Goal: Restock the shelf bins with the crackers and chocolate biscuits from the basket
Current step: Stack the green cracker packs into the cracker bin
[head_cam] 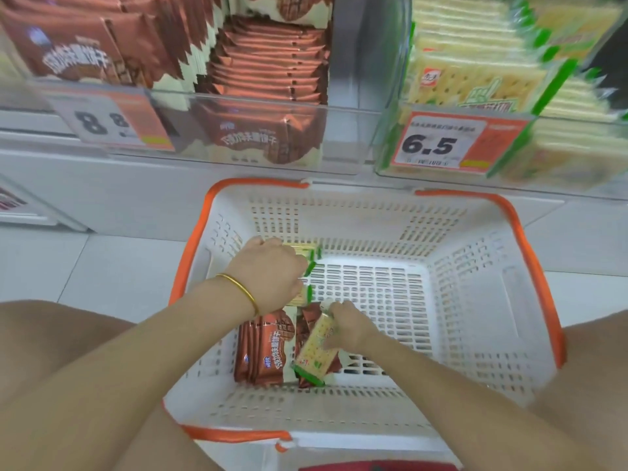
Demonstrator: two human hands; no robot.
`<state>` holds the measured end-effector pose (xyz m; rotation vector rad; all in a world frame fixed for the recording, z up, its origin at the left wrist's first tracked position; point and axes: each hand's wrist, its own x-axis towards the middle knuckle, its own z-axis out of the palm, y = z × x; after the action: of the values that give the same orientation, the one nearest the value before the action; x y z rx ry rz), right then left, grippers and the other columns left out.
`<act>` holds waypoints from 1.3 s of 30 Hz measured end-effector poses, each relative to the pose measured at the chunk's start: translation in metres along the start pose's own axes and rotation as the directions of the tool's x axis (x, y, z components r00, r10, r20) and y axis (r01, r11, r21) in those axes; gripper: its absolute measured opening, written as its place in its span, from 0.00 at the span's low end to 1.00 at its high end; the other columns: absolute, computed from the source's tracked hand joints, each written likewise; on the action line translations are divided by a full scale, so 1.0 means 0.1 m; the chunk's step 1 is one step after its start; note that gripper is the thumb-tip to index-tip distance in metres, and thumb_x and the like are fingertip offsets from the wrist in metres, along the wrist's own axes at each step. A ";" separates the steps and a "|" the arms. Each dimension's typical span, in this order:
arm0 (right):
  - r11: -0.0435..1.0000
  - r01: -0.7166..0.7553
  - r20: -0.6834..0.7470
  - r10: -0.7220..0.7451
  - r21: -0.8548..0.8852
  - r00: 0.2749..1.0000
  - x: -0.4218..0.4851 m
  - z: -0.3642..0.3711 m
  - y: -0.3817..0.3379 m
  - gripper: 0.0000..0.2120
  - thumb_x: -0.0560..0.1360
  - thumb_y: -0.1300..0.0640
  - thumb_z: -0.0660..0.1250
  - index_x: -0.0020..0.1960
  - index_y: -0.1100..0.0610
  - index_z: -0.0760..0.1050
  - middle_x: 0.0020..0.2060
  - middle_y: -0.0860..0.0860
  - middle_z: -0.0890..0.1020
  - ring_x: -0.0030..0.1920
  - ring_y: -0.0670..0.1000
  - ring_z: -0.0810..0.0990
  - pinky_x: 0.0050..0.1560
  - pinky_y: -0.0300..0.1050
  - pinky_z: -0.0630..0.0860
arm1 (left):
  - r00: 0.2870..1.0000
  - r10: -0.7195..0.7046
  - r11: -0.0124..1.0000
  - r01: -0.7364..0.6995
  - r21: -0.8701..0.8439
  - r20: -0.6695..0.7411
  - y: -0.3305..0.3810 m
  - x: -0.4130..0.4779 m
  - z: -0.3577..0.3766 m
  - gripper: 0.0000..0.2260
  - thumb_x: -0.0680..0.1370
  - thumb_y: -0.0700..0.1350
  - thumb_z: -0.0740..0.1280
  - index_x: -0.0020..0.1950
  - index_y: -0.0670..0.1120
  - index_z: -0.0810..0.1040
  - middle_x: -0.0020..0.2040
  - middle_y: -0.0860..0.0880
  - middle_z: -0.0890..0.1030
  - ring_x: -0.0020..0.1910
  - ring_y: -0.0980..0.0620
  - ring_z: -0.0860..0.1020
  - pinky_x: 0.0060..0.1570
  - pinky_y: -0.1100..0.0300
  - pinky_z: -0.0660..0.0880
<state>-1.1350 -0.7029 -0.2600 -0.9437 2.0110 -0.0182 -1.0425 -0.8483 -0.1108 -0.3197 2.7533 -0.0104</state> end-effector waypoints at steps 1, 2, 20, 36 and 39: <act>0.995 0.018 0.024 -0.020 0.101 1.000 -0.06 -0.12 0.01 0.20 0.72 0.52 0.73 0.56 0.58 0.69 0.54 0.55 0.72 0.50 0.52 0.75 0.44 0.43 0.75 | 1.000 -0.010 1.000 0.010 -0.026 0.016 0.01 0.00 -0.01 0.13 0.81 0.51 0.55 0.61 0.49 0.74 0.56 0.50 0.77 0.59 0.48 0.71 0.60 0.53 0.64; 0.977 0.019 0.039 -0.028 0.211 0.999 -0.16 -0.26 0.02 0.16 0.72 0.53 0.73 0.51 0.58 0.69 0.49 0.54 0.74 0.46 0.51 0.75 0.41 0.43 0.74 | 1.000 -0.012 0.998 0.014 -0.060 0.029 0.02 0.01 -0.01 0.13 0.81 0.51 0.56 0.60 0.48 0.74 0.56 0.50 0.77 0.59 0.48 0.72 0.61 0.53 0.65; 0.547 0.571 -0.702 0.044 0.612 0.711 -2.52 -2.34 0.86 0.12 0.72 0.66 0.69 0.55 0.60 0.75 0.39 0.48 0.84 0.36 0.44 0.80 0.33 0.36 0.74 | 0.926 -0.033 0.456 -0.321 -0.830 -0.376 0.97 0.34 -1.76 0.06 0.74 0.42 0.69 0.51 0.47 0.76 0.43 0.48 0.80 0.40 0.51 0.81 0.41 0.57 0.80; 0.713 0.475 -0.840 0.312 0.516 0.444 -1.45 -3.76 1.02 0.15 0.73 0.61 0.72 0.55 0.56 0.70 0.50 0.54 0.77 0.52 0.54 0.78 0.52 0.49 0.78 | 0.773 0.040 0.987 -0.130 -0.097 -0.633 0.96 0.89 -2.03 0.20 0.77 0.51 0.55 0.65 0.46 0.73 0.61 0.48 0.77 0.61 0.45 0.73 0.63 0.51 0.66; 0.849 0.168 -0.824 0.409 0.501 0.392 -1.37 -3.81 1.02 0.25 0.73 0.52 0.72 0.65 0.60 0.68 0.61 0.57 0.73 0.61 0.59 0.73 0.58 0.53 0.72 | 0.770 0.041 0.984 -0.141 -0.107 -0.636 0.95 0.89 -2.03 0.17 0.80 0.49 0.58 0.67 0.46 0.72 0.64 0.49 0.75 0.64 0.47 0.70 0.65 0.53 0.64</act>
<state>-1.4310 -0.6689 0.0332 -0.3690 2.8457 -1.2308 -1.2173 -0.7829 0.0417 -0.2508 3.4575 0.1421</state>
